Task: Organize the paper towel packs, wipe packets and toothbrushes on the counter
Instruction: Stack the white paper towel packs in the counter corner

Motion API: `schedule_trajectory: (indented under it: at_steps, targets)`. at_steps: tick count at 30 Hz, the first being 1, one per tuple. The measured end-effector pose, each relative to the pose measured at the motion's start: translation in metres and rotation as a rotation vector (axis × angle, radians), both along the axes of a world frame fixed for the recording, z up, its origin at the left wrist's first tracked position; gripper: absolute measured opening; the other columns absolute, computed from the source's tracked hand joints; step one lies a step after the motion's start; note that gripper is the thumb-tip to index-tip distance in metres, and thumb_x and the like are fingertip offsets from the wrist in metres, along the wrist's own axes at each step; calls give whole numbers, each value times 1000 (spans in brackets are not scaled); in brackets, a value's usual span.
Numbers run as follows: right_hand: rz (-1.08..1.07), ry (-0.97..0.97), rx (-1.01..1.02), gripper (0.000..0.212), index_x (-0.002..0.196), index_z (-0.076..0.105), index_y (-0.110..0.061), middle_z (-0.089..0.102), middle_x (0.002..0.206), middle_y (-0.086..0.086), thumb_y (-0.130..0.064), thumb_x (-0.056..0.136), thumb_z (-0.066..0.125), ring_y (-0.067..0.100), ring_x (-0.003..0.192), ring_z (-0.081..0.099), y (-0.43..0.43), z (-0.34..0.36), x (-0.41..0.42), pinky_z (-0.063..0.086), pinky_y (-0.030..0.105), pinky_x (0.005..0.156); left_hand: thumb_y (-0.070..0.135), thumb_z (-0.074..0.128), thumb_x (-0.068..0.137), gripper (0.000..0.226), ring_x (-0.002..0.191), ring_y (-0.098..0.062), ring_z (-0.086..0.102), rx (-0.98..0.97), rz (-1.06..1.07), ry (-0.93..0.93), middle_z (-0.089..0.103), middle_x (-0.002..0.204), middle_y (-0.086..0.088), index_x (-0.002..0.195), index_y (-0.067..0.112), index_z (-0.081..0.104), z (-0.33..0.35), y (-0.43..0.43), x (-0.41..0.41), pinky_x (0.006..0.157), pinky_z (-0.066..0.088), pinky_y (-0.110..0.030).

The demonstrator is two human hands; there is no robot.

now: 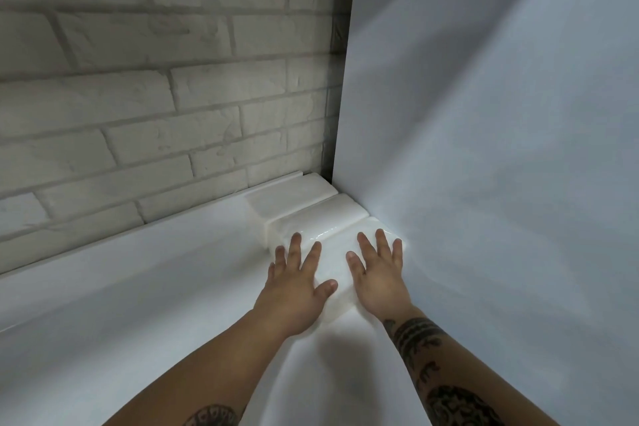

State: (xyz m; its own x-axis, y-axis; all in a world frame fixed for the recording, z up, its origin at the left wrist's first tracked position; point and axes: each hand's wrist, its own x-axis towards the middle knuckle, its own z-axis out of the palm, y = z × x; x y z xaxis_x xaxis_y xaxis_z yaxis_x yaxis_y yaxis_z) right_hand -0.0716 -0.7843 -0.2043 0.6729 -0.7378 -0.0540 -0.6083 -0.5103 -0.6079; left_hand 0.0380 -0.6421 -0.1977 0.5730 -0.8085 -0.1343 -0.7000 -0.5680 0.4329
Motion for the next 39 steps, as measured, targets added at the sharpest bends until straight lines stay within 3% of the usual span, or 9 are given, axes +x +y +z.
schedule_trajectory:
  at_steps: [8,13,18,21,25,29,32,35,39]
  targets:
    - [7,111,-64,61,163,18,-32,-6,172,-3,-54,107,29,32,156,-19,2,21,-4,4,47,128,64,33,102,77,157,-30,-12,28,-5,12,-22,169,3,163,33,-1,18,8,1,126,13,-52]
    - [-44,-70,-158,46,150,47,-31,12,171,-7,-45,106,42,27,157,-1,43,50,-1,21,52,123,45,34,107,62,158,-29,7,9,56,20,-1,172,-1,163,27,13,44,44,10,125,21,-48]
    - [106,-282,-28,28,129,65,-28,40,157,-9,-27,102,55,17,148,19,135,65,19,21,41,120,36,42,105,50,144,-26,41,-14,194,-7,41,160,-5,154,26,41,71,146,29,115,38,-35]
    - [248,-304,5,24,121,68,-26,51,148,-4,-23,100,60,21,143,31,202,59,35,24,27,111,39,45,102,46,135,-25,51,2,309,-27,52,151,-3,146,30,52,80,226,40,108,45,-34]
    - [472,-255,93,21,118,67,-28,53,141,-4,-23,99,62,20,140,36,321,55,59,25,22,103,37,48,99,41,129,-25,56,22,486,-48,60,142,-3,136,25,62,90,355,52,103,49,-33]
    - [599,-233,194,26,123,68,-23,58,129,-4,-23,98,63,23,130,50,434,51,70,38,33,111,35,53,95,38,124,-25,60,8,655,-64,65,134,-2,129,27,66,98,468,43,98,52,-33]
    - [661,-141,326,30,127,66,-19,64,122,-4,-28,98,64,19,117,62,514,58,70,48,34,103,32,59,89,36,119,-23,61,24,811,-98,67,127,0,124,28,67,100,542,29,91,52,-30]
    - [646,11,458,47,134,58,-16,66,117,-2,-45,96,61,17,100,65,580,60,66,51,31,90,29,64,87,29,110,-22,63,154,847,-52,69,117,-3,114,19,68,97,596,13,83,51,-29]
    - [528,108,573,66,139,47,-14,59,120,1,-59,92,54,21,102,60,628,54,57,50,34,87,47,64,91,42,108,-19,63,111,813,26,67,121,-1,125,22,60,76,631,-11,82,51,-29]
